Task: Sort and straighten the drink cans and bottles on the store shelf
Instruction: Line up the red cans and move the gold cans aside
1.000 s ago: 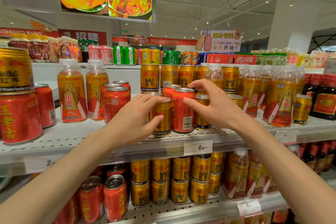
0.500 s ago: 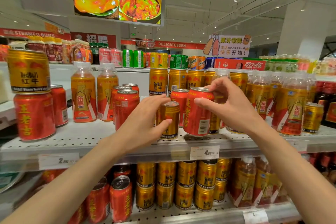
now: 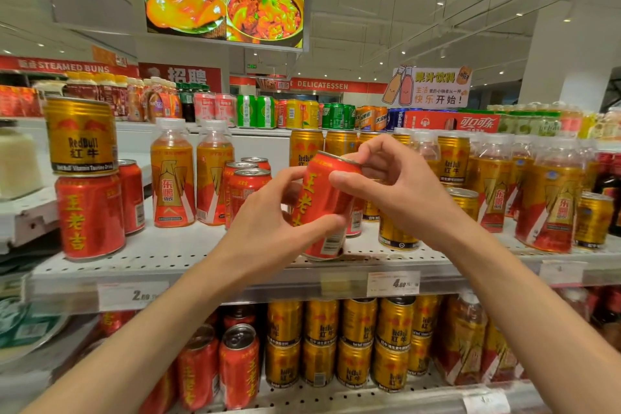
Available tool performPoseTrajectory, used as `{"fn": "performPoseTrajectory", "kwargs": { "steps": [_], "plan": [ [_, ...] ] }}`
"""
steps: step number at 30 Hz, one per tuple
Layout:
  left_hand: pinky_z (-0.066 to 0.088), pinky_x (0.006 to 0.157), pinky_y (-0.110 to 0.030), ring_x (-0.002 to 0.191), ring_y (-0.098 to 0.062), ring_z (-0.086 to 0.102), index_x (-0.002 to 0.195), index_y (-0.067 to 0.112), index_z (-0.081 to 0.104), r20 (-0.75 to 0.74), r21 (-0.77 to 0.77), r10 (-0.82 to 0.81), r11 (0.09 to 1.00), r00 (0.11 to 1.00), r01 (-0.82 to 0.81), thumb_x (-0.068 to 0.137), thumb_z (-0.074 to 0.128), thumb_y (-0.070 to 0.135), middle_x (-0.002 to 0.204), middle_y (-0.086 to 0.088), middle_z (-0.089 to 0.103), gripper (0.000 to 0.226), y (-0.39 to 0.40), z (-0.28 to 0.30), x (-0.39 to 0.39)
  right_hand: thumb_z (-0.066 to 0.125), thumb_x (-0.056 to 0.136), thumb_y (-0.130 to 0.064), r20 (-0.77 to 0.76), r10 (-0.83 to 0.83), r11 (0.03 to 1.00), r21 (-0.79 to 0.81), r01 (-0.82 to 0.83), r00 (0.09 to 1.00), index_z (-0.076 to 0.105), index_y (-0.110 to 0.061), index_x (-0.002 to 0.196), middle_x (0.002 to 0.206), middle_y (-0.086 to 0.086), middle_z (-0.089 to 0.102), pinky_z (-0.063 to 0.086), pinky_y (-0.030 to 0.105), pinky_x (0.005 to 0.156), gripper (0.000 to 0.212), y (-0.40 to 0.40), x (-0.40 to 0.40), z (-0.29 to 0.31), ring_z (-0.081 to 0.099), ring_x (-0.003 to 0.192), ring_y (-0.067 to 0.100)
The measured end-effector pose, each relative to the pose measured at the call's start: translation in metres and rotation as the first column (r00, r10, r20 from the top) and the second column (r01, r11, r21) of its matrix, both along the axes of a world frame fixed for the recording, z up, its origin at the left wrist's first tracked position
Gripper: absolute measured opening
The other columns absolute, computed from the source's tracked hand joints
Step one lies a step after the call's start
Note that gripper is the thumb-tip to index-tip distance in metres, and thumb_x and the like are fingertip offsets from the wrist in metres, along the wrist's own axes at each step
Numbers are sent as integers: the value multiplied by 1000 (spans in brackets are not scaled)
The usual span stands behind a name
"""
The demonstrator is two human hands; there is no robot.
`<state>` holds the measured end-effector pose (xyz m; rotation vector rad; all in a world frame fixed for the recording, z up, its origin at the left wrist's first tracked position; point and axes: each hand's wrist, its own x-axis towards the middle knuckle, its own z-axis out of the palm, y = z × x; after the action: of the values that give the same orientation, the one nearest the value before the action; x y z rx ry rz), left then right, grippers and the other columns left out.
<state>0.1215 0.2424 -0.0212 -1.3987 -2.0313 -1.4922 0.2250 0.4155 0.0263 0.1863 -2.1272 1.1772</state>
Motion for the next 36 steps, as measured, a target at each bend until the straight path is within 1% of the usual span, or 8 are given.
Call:
{"fn": "performPoseTrajectory", "kwargs": {
  "steps": [5,8,13,20,25,28,33,36],
  "plan": [
    [55,85,-21,101,4,65,131,41,53,51,46,78,996,996,-80,70,78,65,111,22,69,71,-39,-5,-10,56,95,-48,19,-145,971,194,139,989,60,-26,116,112,-11,69,55,32,95,31,2,-22,1,64,106,0],
    [53,81,-17,98,11,62,124,47,53,87,66,168,983,982,-174,63,79,71,104,37,65,71,-64,-5,-19,58,92,-54,83,-269,896,386,218,959,58,-29,123,124,-12,63,55,35,97,40,2,-39,-12,59,113,6],
    [53,96,-34,108,4,62,130,44,52,101,44,339,938,935,-345,60,73,74,117,25,66,79,-106,-9,-40,63,91,-50,39,-339,806,527,268,940,61,-25,119,116,-9,60,54,34,96,37,-3,-60,-39,56,109,8],
    [43,91,-33,98,-9,58,144,26,40,147,-93,563,827,813,-555,80,75,53,116,11,59,78,-110,-24,-69,62,89,-51,-25,-349,783,541,306,937,66,-21,114,111,-7,62,51,31,94,39,-1,-62,-42,57,106,11],
    [41,103,-41,125,-25,55,147,19,35,124,-144,636,771,762,-620,85,71,51,138,-4,55,79,-97,-28,-89,59,87,-54,-38,-336,798,519,306,941,65,-24,114,111,-8,62,51,31,93,41,-1,-61,-46,56,107,10],
    [40,102,-44,126,-28,52,147,20,35,74,-146,665,745,744,-651,87,69,48,138,-7,51,74,-94,-28,-95,61,89,-51,-45,-345,795,517,318,937,65,-24,115,114,-7,62,51,32,94,37,0,-61,-48,56,110,11],
    [37,110,-49,136,-35,46,160,14,2,4,-159,687,718,727,-677,91,67,42,150,-15,44,99,-96,-30,-97,60,90,-52,-57,-357,790,514,334,932,65,-22,117,118,-6,63,52,36,95,41,-2,-60,-50,56,113,12],
    [33,114,-48,143,-33,37,160,14,3,-101,-79,684,718,722,-691,91,69,38,159,-14,32,98,-96,-26,-88,55,93,-54,-18,-348,804,509,308,937,64,-25,124,128,-10,62,49,33,101,44,1,-56,-49,54,120,8]
  ]
}}
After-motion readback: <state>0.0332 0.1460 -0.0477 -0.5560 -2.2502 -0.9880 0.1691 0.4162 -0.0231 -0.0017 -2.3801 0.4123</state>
